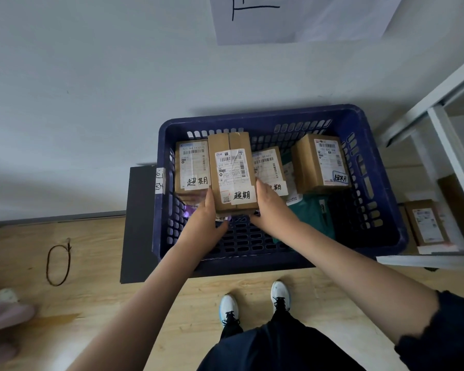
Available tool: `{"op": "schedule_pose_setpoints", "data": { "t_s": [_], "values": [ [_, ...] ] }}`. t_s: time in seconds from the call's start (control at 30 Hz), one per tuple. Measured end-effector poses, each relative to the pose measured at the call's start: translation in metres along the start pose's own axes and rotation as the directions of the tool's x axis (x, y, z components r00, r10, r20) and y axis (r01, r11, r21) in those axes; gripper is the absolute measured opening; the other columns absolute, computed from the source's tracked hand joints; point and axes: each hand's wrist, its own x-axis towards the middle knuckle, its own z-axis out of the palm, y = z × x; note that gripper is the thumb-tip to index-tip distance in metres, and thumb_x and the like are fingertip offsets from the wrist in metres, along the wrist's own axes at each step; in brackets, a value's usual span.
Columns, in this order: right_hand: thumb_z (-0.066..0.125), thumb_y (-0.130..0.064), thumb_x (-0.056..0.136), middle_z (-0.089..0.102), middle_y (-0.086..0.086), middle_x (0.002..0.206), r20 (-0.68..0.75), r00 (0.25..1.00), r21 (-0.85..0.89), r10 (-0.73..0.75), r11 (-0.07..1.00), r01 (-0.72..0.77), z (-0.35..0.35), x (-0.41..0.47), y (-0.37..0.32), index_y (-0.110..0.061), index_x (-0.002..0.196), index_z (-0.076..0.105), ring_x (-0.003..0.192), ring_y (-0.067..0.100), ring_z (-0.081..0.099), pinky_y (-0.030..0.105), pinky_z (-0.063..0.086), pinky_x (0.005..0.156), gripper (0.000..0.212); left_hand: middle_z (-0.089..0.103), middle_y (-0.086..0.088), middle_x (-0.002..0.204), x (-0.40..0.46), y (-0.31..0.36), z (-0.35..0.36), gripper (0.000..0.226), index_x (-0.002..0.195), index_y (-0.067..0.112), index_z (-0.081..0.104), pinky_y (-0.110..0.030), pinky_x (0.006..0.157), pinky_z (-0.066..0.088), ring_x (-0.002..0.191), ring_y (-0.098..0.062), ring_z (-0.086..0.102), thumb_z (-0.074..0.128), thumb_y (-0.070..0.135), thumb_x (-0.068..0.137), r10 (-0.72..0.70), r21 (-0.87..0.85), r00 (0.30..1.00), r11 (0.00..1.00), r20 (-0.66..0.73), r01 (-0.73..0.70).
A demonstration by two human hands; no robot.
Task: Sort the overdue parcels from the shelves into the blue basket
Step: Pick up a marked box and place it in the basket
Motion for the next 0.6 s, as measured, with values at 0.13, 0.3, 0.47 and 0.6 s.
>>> {"op": "schedule_pose_setpoints", "data": {
  "t_s": [0.13, 0.3, 0.47, 0.6],
  "values": [
    [0.079, -0.020, 0.083, 0.044, 0.013, 0.146, 0.016, 1.000, -0.066, -0.027, 0.997, 0.028, -0.019, -0.020, -0.008, -0.010, 0.161, 0.003, 0.126, 0.025, 0.050, 0.040, 0.049, 0.105, 0.109, 0.052, -0.002, 0.142, -0.008, -0.005, -0.014, 0.056, 0.144, 0.017, 0.044, -0.035, 0.099, 0.048, 0.127, -0.021, 0.054, 0.065, 0.026, 0.093, 0.075, 0.065, 0.994, 0.995, -0.079, -0.070],
    [0.070, -0.029, 0.092, 0.044, 0.010, 0.148, -0.081, 0.981, -0.275, -0.176, 0.950, 0.148, -0.054, -0.058, -0.030, -0.008, 0.161, 0.013, 0.126, 0.023, 0.051, 0.031, 0.055, 0.090, 0.092, 0.044, 0.001, 0.154, -0.035, -0.009, -0.039, 0.064, 0.151, 0.020, 0.038, -0.043, 0.104, 0.049, 0.137, -0.023, 0.048, 0.060, 0.041, 0.094, 0.094, 0.280, 0.980, 0.959, -0.176, -0.042],
    [0.062, -0.039, 0.093, 0.050, 0.010, 0.145, -0.145, 0.953, -0.360, -0.267, 0.911, 0.200, -0.079, -0.086, -0.042, -0.010, 0.156, 0.031, 0.126, 0.025, 0.055, 0.037, 0.059, 0.085, 0.076, 0.042, -0.002, 0.157, -0.072, 0.001, -0.058, 0.069, 0.153, 0.019, 0.038, -0.047, 0.114, 0.038, 0.143, -0.025, 0.043, 0.057, 0.051, 0.094, 0.164, 0.378, 0.955, 0.924, -0.248, -0.060],
    [0.060, -0.041, 0.094, 0.052, 0.008, 0.145, -0.202, 0.947, -0.370, -0.251, 0.914, 0.163, -0.087, -0.104, -0.050, -0.011, 0.151, 0.041, 0.126, 0.024, 0.056, 0.038, 0.059, 0.086, 0.068, 0.040, 0.001, 0.159, -0.088, 0.011, -0.056, 0.070, 0.153, 0.022, 0.037, -0.044, 0.116, 0.034, 0.145, -0.023, 0.039, 0.054, 0.056, 0.094, 0.235, 0.392, 0.940, 0.911, -0.246, -0.126]
  ]
}}
